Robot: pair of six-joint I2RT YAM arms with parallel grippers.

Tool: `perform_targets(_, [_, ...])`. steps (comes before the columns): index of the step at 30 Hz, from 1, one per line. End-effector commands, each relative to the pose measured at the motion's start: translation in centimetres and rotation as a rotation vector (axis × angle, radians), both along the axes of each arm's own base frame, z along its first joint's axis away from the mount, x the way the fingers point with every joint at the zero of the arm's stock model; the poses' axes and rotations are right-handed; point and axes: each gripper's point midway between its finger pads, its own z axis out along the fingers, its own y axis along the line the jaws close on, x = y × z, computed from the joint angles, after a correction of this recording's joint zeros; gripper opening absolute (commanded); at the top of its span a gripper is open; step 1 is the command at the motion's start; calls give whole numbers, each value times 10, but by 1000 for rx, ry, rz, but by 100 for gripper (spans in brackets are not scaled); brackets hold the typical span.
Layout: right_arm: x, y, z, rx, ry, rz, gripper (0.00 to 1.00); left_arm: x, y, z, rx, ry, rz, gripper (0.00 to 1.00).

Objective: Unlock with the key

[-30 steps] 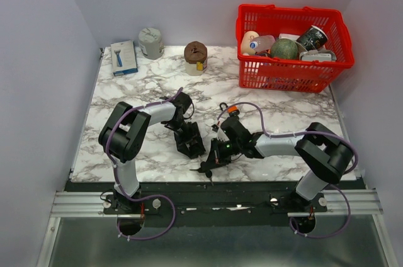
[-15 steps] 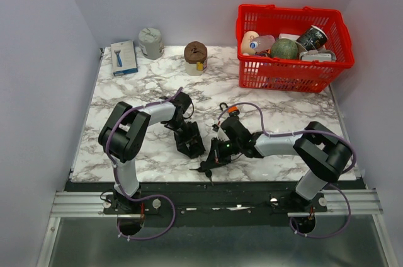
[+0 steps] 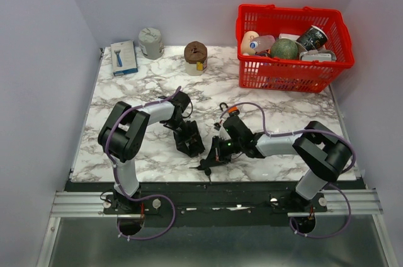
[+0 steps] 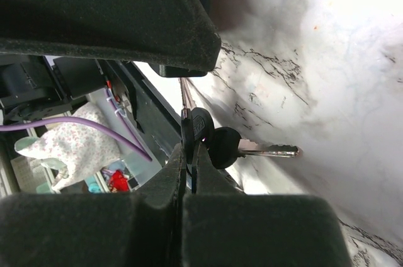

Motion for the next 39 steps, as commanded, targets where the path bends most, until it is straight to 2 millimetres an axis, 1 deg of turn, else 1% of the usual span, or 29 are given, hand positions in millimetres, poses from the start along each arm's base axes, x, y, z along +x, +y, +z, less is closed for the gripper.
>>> perform_targets(1, [11,-5,-11,-13,10,-42,1,3,0,-2,-8,-17,-16,0])
perform_targets(8, [11,-3,-18,-16,41,-17,1,3,0,-2,-4,-22,-20,0])
perform_targets(14, [16,1,-17,-11,42,-4,1,4,1,-3,0,-23,-25,0])
perform_targets(20, [24,-2,-16,-20,41,-33,1,4,1,-2,-1,-27,-30,0])
perform_targets(25, [29,-9,-17,-34,44,-77,1,5,1,-2,-1,-32,-38,0])
perform_targets(31, [37,-19,-18,-44,57,-134,1,3,3,-2,2,-36,-44,0])
perform_targets(35, [44,-17,-16,-42,36,-136,1,4,5,-2,13,-49,-51,0])
perform_targets(39, [62,-8,-8,-38,-22,-146,1,-2,6,-3,16,-42,-55,0])
